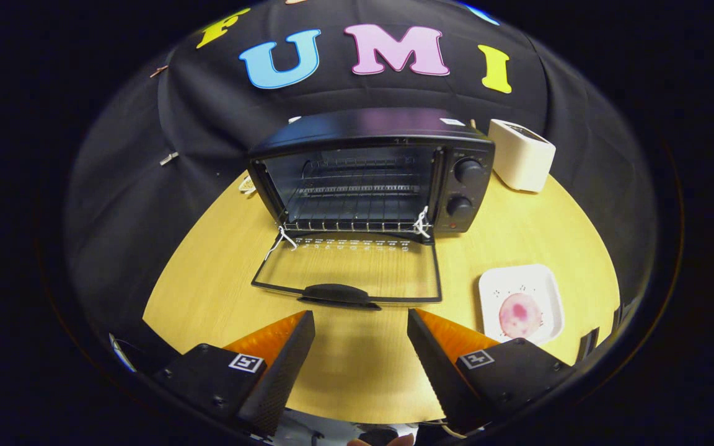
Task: Open the toaster oven, put the food inside, and close the toaster oven door.
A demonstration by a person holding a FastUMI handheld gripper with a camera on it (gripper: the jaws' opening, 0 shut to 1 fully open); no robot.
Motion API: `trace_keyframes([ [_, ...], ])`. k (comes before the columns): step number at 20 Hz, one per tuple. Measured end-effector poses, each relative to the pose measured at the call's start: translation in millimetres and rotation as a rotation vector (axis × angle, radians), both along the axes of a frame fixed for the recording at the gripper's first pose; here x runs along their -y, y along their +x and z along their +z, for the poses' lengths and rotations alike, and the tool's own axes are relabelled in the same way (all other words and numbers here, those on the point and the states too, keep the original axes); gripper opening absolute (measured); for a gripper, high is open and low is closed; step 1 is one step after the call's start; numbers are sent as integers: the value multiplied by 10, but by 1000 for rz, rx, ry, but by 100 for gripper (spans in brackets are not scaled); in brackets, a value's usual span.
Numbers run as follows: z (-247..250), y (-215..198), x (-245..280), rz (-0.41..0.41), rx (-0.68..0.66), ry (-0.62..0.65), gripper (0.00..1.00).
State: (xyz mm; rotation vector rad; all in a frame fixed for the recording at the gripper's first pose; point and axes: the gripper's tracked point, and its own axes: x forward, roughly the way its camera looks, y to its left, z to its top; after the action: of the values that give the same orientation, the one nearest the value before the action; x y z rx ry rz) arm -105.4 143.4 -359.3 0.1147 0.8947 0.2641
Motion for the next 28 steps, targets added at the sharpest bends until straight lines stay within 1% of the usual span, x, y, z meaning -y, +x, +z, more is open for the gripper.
trace_keyframes([
  [3, 93, -9, 497, 18, -25, -2, 98],
  [6, 0, -60, 1063, 45, -102, -37, 98],
  [12, -256, 132, 2013, 12, -245, -44, 98],
  [15, -534, 212, 2354, 17, -349, -56, 98],
  [19, -903, 290, 2617, 7, -475, -47, 98],
  [22, -1099, 349, 2639, 10, -542, -32, 92],
  [23, -1149, 374, 2643, 13, -559, -30, 87],
  [24, -1201, 397, 2642, 19, -572, -30, 75],
  [25, -1257, 413, 2646, 30, -581, -37, 74],
  [26, -1306, 428, 2634, 38, -594, -39, 68],
  [27, -1339, 427, 2647, 38, -604, -43, 56],
  [28, -1392, 440, 2635, 43, -619, -41, 50],
])
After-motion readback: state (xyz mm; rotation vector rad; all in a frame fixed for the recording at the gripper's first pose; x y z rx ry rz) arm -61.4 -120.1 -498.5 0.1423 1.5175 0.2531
